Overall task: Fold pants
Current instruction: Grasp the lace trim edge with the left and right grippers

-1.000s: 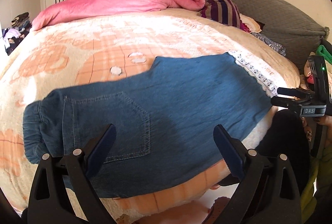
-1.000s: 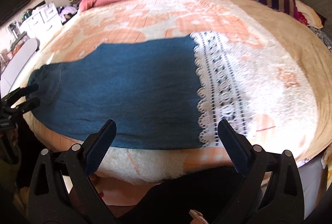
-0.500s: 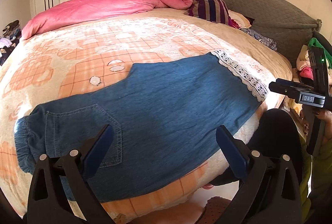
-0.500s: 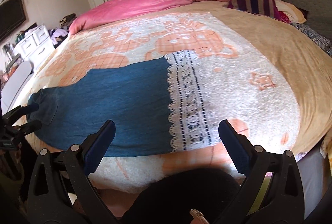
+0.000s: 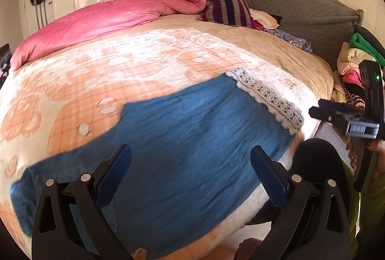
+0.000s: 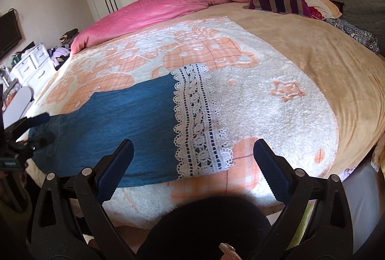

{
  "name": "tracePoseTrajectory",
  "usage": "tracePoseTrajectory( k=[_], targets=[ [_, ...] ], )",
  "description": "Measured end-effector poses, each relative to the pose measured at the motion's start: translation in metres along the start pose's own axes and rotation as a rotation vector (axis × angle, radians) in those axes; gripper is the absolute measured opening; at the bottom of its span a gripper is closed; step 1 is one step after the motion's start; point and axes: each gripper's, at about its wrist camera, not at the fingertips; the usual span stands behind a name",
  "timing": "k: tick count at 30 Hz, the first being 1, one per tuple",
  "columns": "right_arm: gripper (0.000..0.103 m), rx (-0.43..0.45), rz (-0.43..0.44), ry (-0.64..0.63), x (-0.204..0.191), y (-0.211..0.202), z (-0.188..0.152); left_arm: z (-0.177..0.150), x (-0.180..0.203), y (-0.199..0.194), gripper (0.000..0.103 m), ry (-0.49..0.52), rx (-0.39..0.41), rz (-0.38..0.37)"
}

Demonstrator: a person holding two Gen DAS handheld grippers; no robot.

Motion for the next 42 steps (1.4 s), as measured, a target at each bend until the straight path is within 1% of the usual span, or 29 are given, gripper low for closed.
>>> tracePoseTrajectory(
  k=[5, 9, 13, 17, 21, 25, 27, 30, 32, 34, 35, 36, 37, 38, 39, 40, 41, 42],
  targets=[
    [0.094, -0.012, -0.011, 0.026, 0.009, 0.005, -0.004, 0.015, 0.015, 0.025, 0.099, 0.037, -0.006, -0.019],
    [0.094, -0.028, -0.003, 0.048, 0.011, 0.012, -0.009, 0.026, 0.022, 0.047, 0.099, 0.035, -0.028, -0.044],
    [0.094, -0.039, 0.001, 0.061, 0.013, 0.018, -0.010, 0.037, 0.033, 0.071, 0.099, 0.078, -0.048, -0.061],
    [0.094, -0.058, 0.009, 0.081, 0.015, 0.026, -0.011, 0.045, 0.041, 0.099, 0.099, 0.109, -0.084, -0.083],
    [0.094, -0.078, 0.016, 0.083, 0.014, 0.033, -0.010, 0.052, 0.043, 0.128, 0.099, 0.105, -0.122, -0.113],
    [0.094, -0.081, 0.012, 0.083, 0.011, 0.038, -0.006, 0.058, 0.044, 0.163, 0.099, 0.127, -0.160, -0.103],
    [0.094, -0.090, -0.001, 0.107, 0.012, 0.042, -0.004, 0.061, 0.044, 0.178, 0.099, 0.136, -0.171, -0.102],
    [0.094, -0.131, -0.014, 0.161, 0.018, 0.052, -0.006, 0.065, 0.046, 0.200, 0.098, 0.129, -0.195, -0.129],
    [0.094, -0.160, -0.037, 0.177, 0.022, 0.058, -0.008, 0.066, 0.051, 0.215, 0.098, 0.158, -0.206, -0.147],
    [0.094, -0.171, -0.012, 0.193, 0.023, 0.061, -0.010, 0.065, 0.056, 0.224, 0.097, 0.193, -0.207, -0.154],
    [0.094, -0.177, -0.016, 0.188, 0.022, 0.062, -0.010, 0.064, 0.058, 0.230, 0.097, 0.207, -0.209, -0.153],
    [0.094, -0.184, -0.017, 0.180, 0.021, 0.063, -0.011, 0.064, 0.060, 0.235, 0.096, 0.211, -0.212, -0.159],
    [0.094, -0.192, -0.004, 0.174, 0.019, 0.065, -0.012, 0.062, 0.061, 0.241, 0.094, 0.204, -0.224, -0.184],
    [0.094, -0.197, 0.007, 0.172, 0.018, 0.066, -0.012, 0.062, 0.061, 0.245, 0.083, 0.195, -0.234, -0.205],
    [0.094, -0.203, 0.013, 0.172, 0.018, 0.067, -0.013, 0.060, 0.061, 0.249, 0.078, 0.183, -0.242, -0.232],
    [0.093, -0.205, 0.019, 0.172, 0.017, 0.068, -0.013, 0.059, 0.061, 0.252, 0.078, 0.164, -0.247, -0.265],
    [0.087, -0.207, 0.027, 0.171, 0.016, 0.069, -0.014, 0.058, 0.061, 0.254, 0.076, 0.154, -0.253, -0.282],
    [0.084, -0.208, 0.028, 0.166, 0.016, 0.069, -0.014, 0.056, 0.059, 0.258, 0.072, 0.136, -0.264, -0.309]
  ],
)
Point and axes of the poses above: each gripper's, at about its wrist camera, not at the fingertips, and y roughly the way its jaws point, x to its right, z to its top, and after that the axes turned 14 degrees about x, right-handed
